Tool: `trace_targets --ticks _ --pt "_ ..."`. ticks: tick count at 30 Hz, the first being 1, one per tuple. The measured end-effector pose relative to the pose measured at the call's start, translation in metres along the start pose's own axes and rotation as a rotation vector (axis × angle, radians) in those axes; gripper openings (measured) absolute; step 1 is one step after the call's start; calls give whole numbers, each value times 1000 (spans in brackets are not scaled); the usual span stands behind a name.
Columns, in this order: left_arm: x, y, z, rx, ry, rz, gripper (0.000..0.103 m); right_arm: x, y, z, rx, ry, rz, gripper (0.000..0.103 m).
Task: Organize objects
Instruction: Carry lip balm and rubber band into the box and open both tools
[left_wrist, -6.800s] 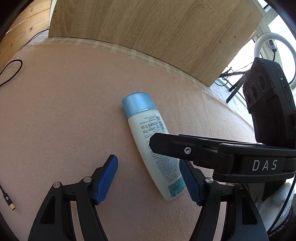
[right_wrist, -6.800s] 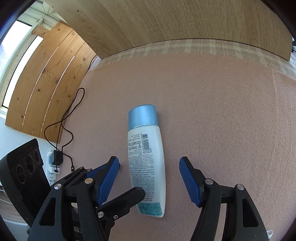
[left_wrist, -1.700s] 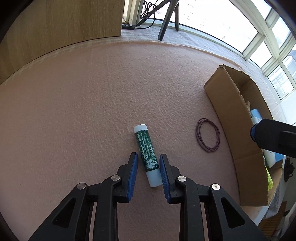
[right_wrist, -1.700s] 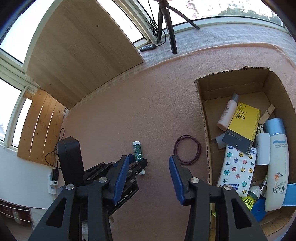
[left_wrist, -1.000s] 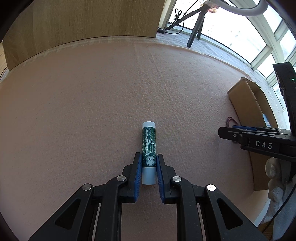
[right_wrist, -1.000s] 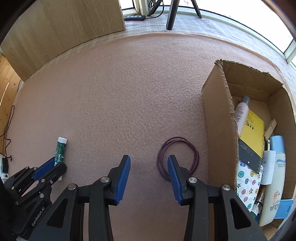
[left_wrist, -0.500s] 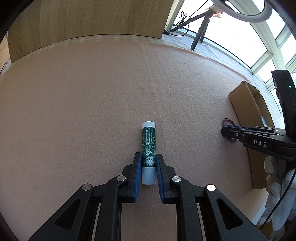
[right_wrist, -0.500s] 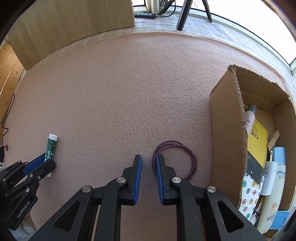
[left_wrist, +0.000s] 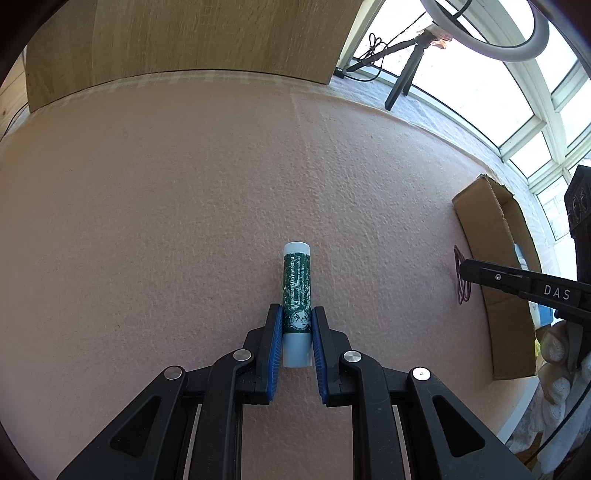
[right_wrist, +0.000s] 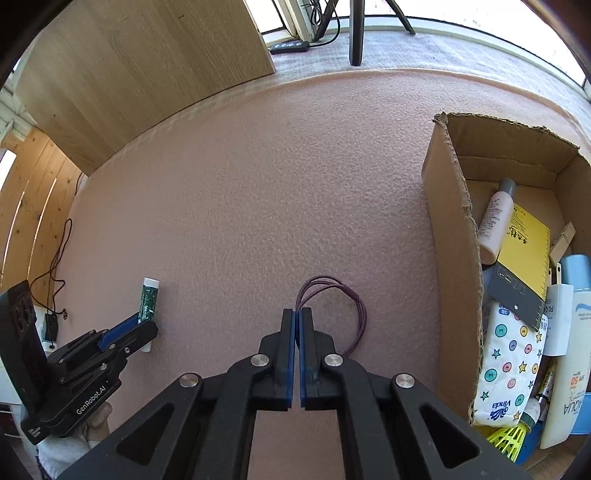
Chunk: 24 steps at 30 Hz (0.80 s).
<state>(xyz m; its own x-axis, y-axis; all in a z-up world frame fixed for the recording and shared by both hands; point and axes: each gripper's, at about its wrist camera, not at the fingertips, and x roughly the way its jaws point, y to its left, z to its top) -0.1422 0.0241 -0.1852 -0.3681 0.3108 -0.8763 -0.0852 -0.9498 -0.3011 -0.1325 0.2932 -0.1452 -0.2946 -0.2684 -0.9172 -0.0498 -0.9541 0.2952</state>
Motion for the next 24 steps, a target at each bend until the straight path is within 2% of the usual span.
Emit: trace_targets --ticks 7,12,16,24 --pt "-14 -10 3 8 -24 -28 16 -36 3 -7 13 -69 96 2" --pt "-24 -31 10 45 -45 -54 16 -69 -6 -23 14 -121 112 2" --pt "-29 -60 18 91 -60 -85 16 -94 -21 -33 21 -157 92 2" --pt "-26 -142 37 240 -74 -134 16 -130 -57 -47 11 -231 -59 2"
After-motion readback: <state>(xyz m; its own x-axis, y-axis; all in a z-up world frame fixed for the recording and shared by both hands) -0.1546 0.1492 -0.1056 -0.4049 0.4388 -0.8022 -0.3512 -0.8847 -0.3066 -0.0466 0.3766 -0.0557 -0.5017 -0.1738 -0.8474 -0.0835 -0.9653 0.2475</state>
